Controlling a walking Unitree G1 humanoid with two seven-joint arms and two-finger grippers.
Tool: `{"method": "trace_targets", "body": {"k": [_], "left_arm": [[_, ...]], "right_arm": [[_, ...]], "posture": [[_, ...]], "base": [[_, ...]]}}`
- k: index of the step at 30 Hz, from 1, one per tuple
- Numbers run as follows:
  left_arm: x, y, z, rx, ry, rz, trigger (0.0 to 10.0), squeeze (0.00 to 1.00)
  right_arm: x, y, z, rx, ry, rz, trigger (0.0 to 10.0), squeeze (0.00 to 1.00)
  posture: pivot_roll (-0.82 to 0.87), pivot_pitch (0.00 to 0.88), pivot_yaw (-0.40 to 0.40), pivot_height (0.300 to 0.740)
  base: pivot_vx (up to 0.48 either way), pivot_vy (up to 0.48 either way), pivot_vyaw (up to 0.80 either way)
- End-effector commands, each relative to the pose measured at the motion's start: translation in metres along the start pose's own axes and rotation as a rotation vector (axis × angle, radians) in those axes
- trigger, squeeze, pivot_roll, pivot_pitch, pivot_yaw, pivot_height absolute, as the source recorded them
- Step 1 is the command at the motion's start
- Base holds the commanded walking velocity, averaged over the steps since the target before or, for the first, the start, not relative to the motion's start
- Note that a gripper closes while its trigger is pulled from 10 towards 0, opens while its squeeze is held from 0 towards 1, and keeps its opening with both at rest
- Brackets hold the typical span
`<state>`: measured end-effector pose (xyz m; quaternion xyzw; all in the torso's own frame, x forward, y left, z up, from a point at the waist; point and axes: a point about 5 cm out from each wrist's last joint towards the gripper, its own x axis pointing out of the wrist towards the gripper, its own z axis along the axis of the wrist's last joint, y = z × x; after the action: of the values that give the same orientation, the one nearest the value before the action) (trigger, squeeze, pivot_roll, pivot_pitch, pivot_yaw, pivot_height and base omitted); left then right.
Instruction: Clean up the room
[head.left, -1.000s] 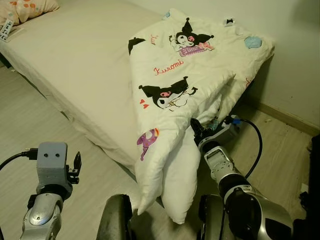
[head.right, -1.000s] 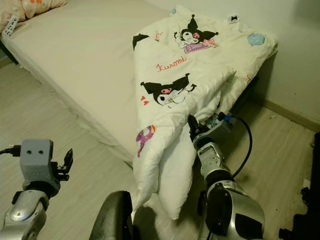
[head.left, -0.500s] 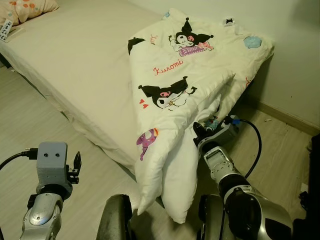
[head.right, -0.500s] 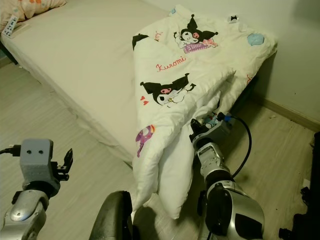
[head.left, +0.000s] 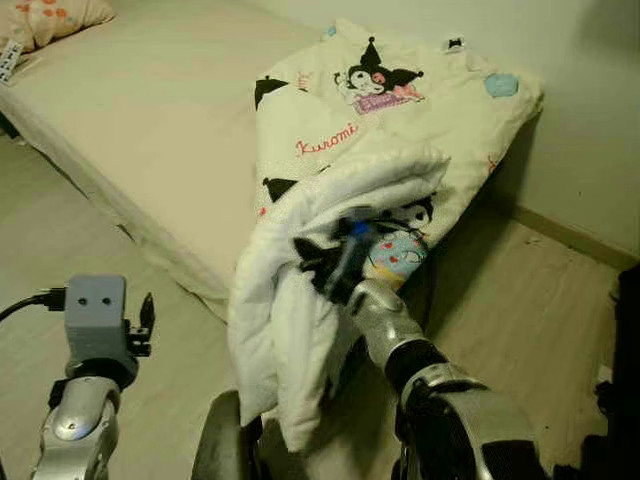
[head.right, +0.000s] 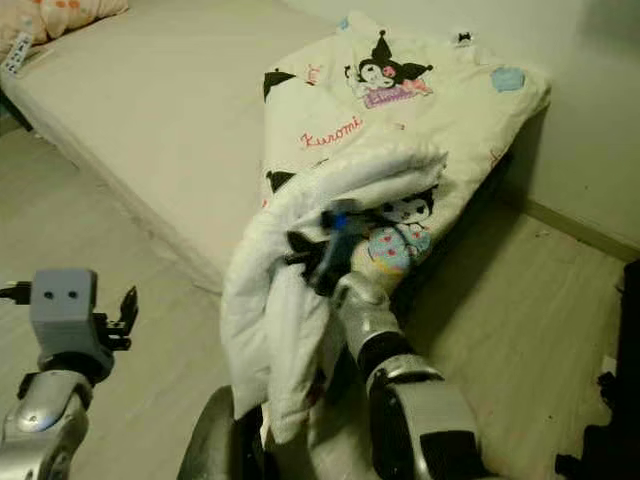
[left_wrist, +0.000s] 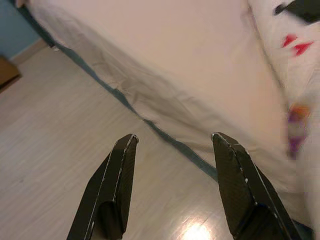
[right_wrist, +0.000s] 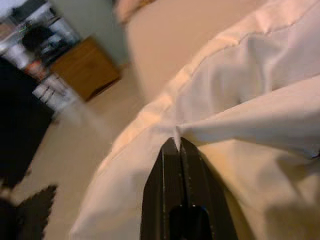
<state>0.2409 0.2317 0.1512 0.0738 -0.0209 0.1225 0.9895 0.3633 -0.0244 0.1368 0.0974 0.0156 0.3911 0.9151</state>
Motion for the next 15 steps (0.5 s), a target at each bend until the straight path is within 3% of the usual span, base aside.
{"method": "trace_targets", "body": {"k": [1, 2, 6, 10, 11, 12, 13, 15], "left_arm": [[-0.001, 0.008, -0.002, 0.036, 0.005, 0.027, 10.0, 0.00], [-0.001, 0.010, -0.001, 0.036, -0.001, 0.038, 10.0, 0.00], [0.000, 0.013, -0.001, 0.033, -0.005, 0.055, 10.0, 0.00], [0.001, 0.012, -0.001, 0.031, -0.005, 0.058, 10.0, 0.00], [0.001, 0.012, -0.001, 0.031, -0.004, 0.056, 10.0, 0.00], [0.001, 0.012, -0.001, 0.031, -0.004, 0.056, 10.0, 0.00], [0.001, 0.011, -0.002, 0.030, -0.003, 0.055, 10.0, 0.00], [0.001, 0.011, -0.002, 0.030, -0.003, 0.055, 10.0, 0.00]], "right_arm": [[0.004, 0.018, -0.012, -0.033, 0.049, 0.098, 0.0, 0.00], [0.007, 0.033, -0.020, -0.083, 0.084, 0.179, 0.0, 0.00], [0.006, 0.051, -0.036, -0.164, 0.146, 0.292, 0.0, 0.00], [0.001, 0.054, -0.047, -0.212, 0.187, 0.295, 0.0, 0.00], [0.000, 0.050, -0.048, -0.221, 0.192, 0.255, 0.7, 0.00], [0.000, 0.050, -0.048, -0.221, 0.192, 0.255, 0.7, 0.00], [-0.001, 0.047, -0.048, -0.227, 0.194, 0.227, 8.1, 0.00], [-0.001, 0.047, -0.048, -0.227, 0.194, 0.227, 8.1, 0.00]], "posture": [[0.17, 0.279, 0.082, 0.582], [0.17, 0.278, 0.078, 0.582], [0.17, 0.279, 0.077, 0.582], [0.16, 0.279, 0.075, 0.582], [0.16, 0.279, 0.075, 0.582], [0.16, 0.279, 0.075, 0.582], [0.16, 0.279, 0.075, 0.582], [0.16, 0.279, 0.075, 0.582]], "base": [[0.000, 0.000, 0.00], [0.000, 0.000, 0.00], [0.000, 0.000, 0.00], [0.000, 0.000, 0.00], [0.000, 0.000, 0.00], [0.000, 0.000, 0.00], [0.000, 0.000, 0.00], [0.000, 0.000, 0.00]]}}
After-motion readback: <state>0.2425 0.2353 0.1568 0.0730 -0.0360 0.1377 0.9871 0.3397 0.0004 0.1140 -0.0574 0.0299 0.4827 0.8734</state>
